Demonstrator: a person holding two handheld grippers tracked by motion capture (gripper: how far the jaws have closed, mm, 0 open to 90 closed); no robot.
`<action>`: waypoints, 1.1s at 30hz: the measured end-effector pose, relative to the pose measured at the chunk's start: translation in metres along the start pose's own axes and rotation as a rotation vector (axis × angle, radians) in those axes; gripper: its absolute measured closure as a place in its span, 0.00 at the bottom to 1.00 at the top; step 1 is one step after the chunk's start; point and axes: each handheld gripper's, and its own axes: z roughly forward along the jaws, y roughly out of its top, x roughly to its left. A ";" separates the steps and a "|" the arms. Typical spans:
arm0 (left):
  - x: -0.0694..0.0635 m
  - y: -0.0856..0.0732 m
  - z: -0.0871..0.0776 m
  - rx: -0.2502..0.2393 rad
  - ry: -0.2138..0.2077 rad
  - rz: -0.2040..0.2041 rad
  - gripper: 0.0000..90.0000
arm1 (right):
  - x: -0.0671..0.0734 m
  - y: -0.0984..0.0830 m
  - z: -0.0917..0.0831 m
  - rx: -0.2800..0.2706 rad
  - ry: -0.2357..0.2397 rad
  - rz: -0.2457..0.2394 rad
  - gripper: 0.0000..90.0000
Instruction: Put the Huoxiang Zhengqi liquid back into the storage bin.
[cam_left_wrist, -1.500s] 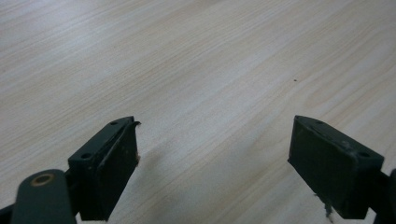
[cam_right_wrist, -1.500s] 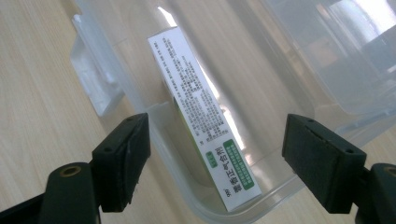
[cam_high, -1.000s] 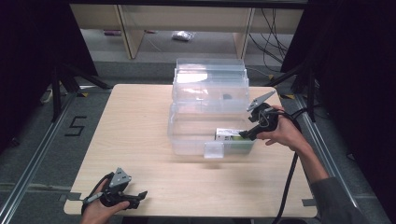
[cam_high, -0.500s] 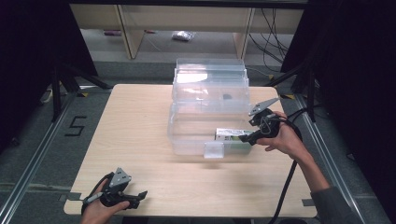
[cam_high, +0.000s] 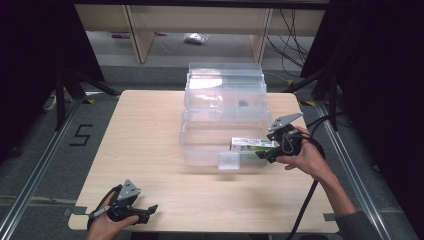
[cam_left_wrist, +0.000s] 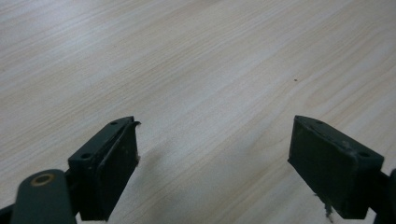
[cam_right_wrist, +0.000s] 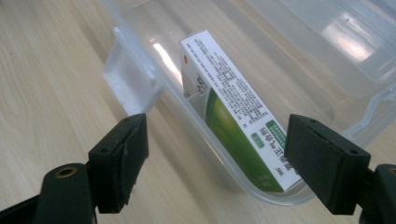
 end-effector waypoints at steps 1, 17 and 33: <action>0.000 0.000 0.000 0.004 0.000 0.005 0.17 | 0.001 -0.002 0.002 -0.026 -0.002 -0.009 0.25; -0.001 0.000 0.001 -0.004 -0.003 -0.005 0.17 | 0.017 -0.021 0.004 -0.058 0.005 0.019 0.25; -0.001 0.000 0.001 -0.003 -0.001 -0.002 0.17 | 0.032 -0.038 0.005 -0.097 0.014 0.042 0.25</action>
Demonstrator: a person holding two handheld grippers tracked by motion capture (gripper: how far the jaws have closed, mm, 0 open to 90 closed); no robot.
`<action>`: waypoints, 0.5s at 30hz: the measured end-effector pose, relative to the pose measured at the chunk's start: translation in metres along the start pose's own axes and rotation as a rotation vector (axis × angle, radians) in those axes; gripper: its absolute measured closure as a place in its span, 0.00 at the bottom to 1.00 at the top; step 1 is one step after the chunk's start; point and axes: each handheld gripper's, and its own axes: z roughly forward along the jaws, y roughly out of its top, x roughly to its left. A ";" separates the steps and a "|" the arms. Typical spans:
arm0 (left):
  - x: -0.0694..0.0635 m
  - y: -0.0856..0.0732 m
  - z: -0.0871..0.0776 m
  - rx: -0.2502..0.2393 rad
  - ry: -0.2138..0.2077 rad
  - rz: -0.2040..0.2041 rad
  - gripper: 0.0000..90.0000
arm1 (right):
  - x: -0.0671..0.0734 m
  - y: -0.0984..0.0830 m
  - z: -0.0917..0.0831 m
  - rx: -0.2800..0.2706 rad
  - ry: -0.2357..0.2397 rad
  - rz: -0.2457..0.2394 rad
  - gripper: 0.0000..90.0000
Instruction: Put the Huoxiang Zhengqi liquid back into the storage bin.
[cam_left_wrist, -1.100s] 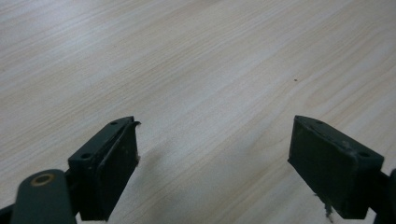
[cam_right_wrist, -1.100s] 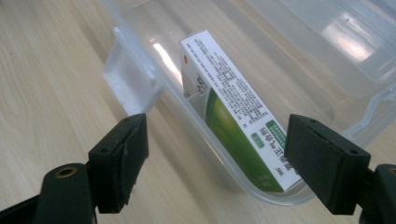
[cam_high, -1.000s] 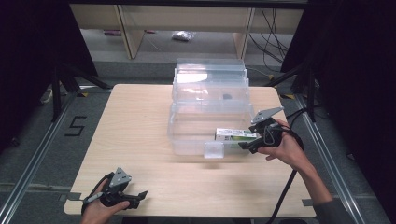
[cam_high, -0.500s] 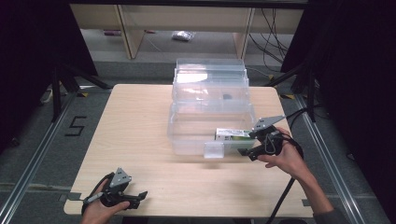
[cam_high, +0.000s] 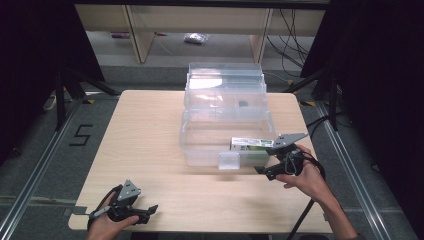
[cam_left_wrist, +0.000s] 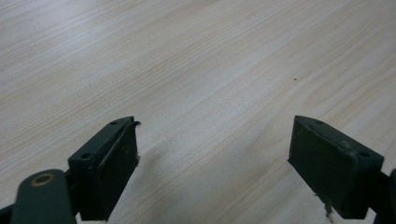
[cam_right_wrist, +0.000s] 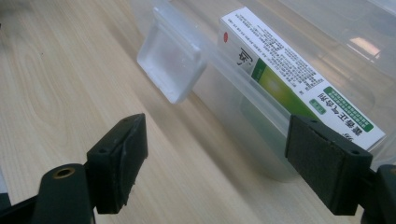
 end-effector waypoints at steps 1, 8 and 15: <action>-0.001 0.000 0.000 -0.006 -0.001 -0.009 0.17 | 0.000 -0.001 -0.001 0.004 -0.002 0.006 0.25; 0.000 0.000 0.000 0.000 0.003 0.003 0.17 | 0.004 -0.011 -0.001 -0.012 0.010 -0.002 0.25; 0.000 0.000 0.000 -0.002 0.003 0.001 0.17 | 0.008 -0.022 0.000 -0.031 -0.002 0.024 0.24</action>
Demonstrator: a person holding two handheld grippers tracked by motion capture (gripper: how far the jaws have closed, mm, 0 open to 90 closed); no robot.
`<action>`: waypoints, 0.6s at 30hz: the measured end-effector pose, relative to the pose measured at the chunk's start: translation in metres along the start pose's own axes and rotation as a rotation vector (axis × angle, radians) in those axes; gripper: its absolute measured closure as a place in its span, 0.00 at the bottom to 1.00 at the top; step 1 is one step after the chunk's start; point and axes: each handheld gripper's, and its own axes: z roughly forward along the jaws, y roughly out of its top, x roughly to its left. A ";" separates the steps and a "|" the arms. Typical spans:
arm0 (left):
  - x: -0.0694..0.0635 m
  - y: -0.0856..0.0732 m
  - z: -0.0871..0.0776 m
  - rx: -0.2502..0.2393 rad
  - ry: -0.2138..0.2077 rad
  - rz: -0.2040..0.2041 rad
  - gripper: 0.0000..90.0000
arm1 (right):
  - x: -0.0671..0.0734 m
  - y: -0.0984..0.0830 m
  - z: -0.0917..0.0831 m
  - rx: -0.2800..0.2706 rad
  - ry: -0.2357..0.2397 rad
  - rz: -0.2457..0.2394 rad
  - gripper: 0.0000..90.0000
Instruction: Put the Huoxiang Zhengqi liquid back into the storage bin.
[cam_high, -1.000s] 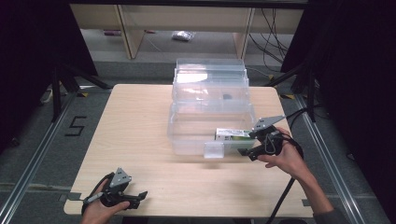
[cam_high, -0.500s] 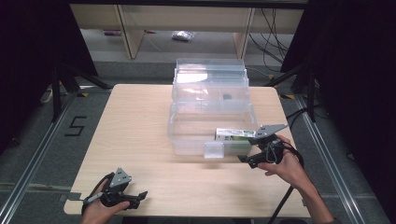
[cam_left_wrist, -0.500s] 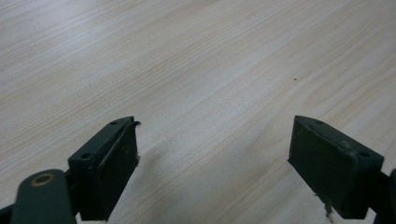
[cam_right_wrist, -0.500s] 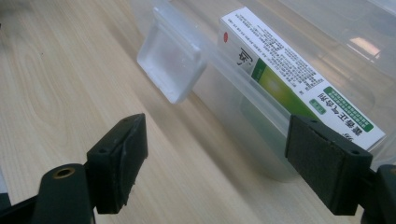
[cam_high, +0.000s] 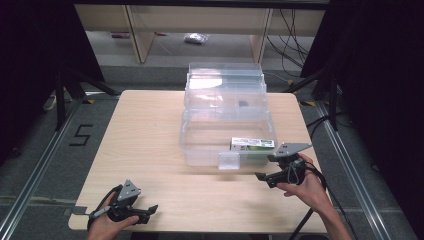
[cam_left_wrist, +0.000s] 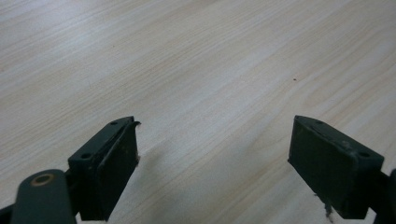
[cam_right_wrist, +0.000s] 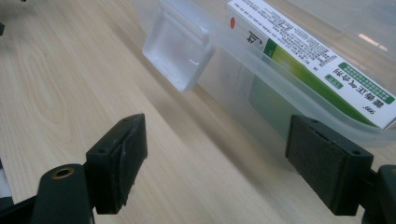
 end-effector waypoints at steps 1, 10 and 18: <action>0.000 0.000 0.000 0.000 0.000 0.000 0.17 | 0.003 -0.001 0.000 0.007 0.005 0.026 0.24; 0.000 0.000 0.000 -0.001 0.000 0.000 0.17 | 0.008 -0.012 0.001 -0.001 -0.003 0.043 0.24; 0.000 0.000 0.000 -0.001 0.000 -0.001 0.17 | 0.009 -0.019 0.002 0.001 0.002 0.029 0.24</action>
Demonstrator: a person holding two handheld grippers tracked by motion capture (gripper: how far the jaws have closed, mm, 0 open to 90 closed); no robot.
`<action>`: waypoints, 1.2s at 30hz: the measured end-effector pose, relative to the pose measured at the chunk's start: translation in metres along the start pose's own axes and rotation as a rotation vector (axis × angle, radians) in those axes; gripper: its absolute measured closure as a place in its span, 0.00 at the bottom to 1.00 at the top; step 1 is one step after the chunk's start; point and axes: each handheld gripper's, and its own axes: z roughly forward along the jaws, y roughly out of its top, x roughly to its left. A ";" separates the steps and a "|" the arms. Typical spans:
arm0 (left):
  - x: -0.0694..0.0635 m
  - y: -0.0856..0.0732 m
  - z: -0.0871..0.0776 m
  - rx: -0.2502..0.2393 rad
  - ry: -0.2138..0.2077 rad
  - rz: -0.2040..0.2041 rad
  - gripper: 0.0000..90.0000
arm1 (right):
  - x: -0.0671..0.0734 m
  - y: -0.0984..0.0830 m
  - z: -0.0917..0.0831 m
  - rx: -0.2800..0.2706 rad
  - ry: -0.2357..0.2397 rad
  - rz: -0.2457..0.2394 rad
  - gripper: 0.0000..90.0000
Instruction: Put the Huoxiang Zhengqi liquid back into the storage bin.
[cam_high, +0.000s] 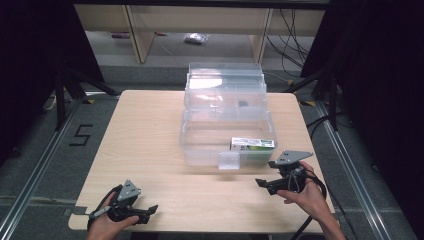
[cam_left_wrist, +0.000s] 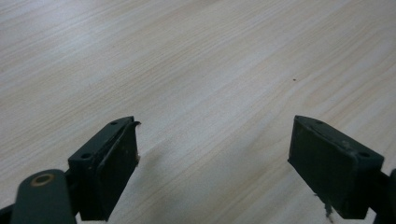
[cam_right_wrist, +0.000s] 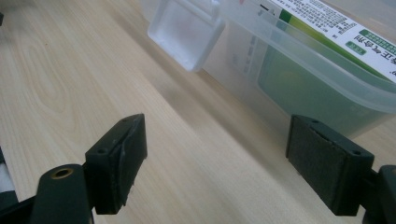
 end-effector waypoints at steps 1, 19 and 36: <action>0.000 0.000 0.000 -0.001 0.000 -0.001 0.17 | 0.000 -0.001 0.001 -0.008 0.002 -0.009 0.24; 0.000 0.000 -0.001 -0.003 0.002 0.004 0.17 | 0.012 -0.024 0.011 0.046 0.000 0.015 0.24; 0.000 0.000 0.000 -0.002 0.001 0.006 0.17 | 0.014 -0.043 0.019 0.077 -0.022 0.004 0.25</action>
